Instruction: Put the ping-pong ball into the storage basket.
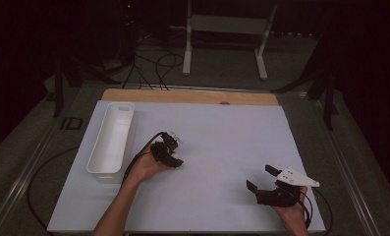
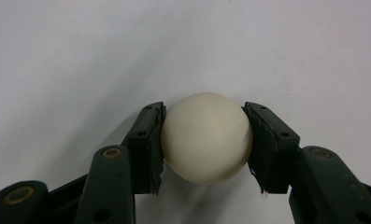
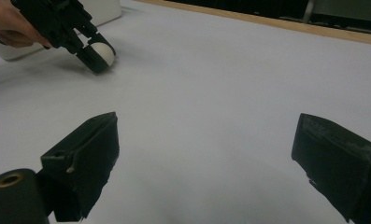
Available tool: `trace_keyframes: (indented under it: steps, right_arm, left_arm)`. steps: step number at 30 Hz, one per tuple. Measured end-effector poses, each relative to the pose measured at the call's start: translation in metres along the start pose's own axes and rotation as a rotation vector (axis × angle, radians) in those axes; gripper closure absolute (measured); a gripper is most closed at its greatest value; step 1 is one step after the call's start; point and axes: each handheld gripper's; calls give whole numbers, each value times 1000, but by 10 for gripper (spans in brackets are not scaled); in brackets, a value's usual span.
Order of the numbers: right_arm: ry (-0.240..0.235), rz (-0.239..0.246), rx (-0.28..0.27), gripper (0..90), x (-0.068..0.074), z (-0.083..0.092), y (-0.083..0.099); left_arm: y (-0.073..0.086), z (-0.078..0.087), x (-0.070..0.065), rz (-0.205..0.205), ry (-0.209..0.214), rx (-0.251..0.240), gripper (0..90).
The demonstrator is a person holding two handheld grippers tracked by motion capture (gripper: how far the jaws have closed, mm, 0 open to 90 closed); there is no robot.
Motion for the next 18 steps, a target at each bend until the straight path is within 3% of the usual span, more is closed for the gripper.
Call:
trace_keyframes:
  steps: [18]
  right_arm:
    - [-6,0,-10,72,1,-1,1]
  left_arm:
    - [-2,5,-1,-12,-7,1,511]
Point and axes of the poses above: each handheld gripper's, and its own axes: z roughly backward along the jaws, y roughly out of its underside, x roughly to its left, and after that the axes turned 13 degrees about z, right-handed
